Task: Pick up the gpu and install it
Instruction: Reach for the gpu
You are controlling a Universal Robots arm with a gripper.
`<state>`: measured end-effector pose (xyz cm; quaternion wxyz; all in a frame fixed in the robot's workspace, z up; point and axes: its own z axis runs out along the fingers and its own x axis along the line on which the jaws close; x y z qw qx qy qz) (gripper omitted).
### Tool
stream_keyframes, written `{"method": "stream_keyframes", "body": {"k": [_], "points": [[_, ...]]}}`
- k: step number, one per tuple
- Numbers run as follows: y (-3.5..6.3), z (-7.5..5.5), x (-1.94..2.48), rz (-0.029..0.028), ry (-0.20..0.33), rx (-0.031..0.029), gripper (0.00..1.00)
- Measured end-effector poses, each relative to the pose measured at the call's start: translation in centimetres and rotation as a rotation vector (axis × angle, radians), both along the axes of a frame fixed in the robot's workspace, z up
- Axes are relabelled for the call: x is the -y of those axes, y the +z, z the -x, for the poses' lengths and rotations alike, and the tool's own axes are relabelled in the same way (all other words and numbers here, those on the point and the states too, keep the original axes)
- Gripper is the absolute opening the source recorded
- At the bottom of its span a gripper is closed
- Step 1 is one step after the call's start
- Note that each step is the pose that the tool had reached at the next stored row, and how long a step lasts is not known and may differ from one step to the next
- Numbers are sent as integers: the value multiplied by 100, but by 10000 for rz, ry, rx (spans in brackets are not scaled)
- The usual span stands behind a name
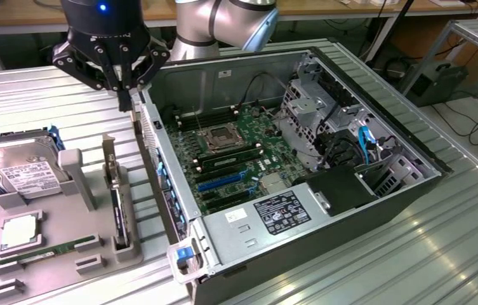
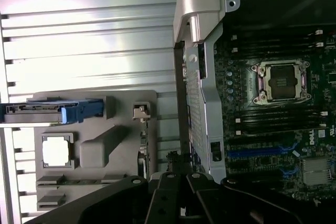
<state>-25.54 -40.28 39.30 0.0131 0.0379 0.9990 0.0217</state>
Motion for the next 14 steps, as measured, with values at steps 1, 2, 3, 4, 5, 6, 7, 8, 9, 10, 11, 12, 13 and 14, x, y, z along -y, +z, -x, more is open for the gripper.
{"method": "stream_keyframes", "body": {"k": [1,2,3,4,5,6,7,8,9,10,11,12,13,14], "points": [[-1,0,5,0,0,0,11],[-1,1,10,0,0,0,11],[-2,2,16,0,0,0,11],[-2,2,22,0,0,0,11],[-3,2,27,0,0,0,11],[-3,3,35,0,0,0,11],[-4,3,41,0,0,0,11],[-4,4,46,0,0,0,11],[-4,4,50,0,-1,0,11],[-4,4,54,0,0,0,11],[-5,5,58,0,0,0,11],[-5,5,62,0,0,0,11],[-6,5,66,0,0,1,11],[-6,6,69,0,0,0,11]]}}
